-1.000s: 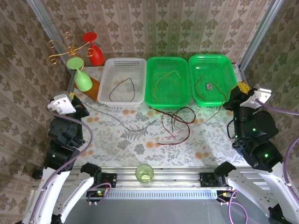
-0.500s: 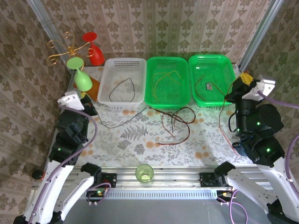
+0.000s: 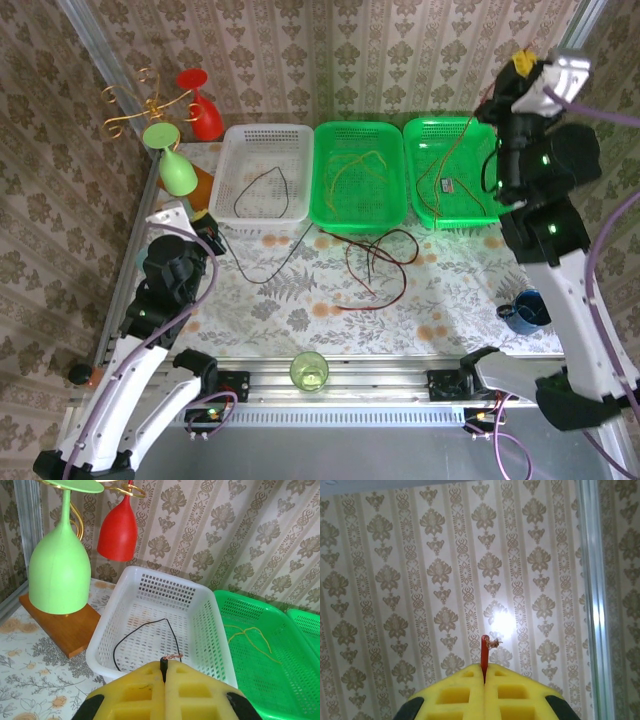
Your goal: Untangle the cables
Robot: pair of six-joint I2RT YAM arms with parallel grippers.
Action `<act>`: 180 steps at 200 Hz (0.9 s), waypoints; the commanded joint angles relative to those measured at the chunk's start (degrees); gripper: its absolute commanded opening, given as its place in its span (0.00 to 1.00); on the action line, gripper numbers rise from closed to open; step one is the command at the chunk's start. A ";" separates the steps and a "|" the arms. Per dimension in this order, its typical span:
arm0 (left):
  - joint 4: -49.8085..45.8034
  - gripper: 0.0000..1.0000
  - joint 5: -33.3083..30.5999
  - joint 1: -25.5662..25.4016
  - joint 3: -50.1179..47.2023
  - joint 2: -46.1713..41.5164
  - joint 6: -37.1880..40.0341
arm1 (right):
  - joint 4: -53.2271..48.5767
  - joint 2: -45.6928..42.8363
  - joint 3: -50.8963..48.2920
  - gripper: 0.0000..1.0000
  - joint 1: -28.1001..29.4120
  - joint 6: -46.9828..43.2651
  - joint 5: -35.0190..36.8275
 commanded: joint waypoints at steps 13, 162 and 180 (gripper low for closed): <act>-0.78 0.00 1.61 -0.38 -1.42 -1.57 -3.69 | 0.59 10.21 13.18 0.00 -4.65 3.68 -5.33; -4.57 0.00 -0.70 -0.73 0.40 -1.66 0.43 | -10.17 25.86 9.44 0.00 -17.26 16.58 -5.60; -5.17 0.00 -0.26 -0.68 1.18 -0.92 0.99 | -10.47 26.89 0.92 0.00 -16.52 16.93 -2.83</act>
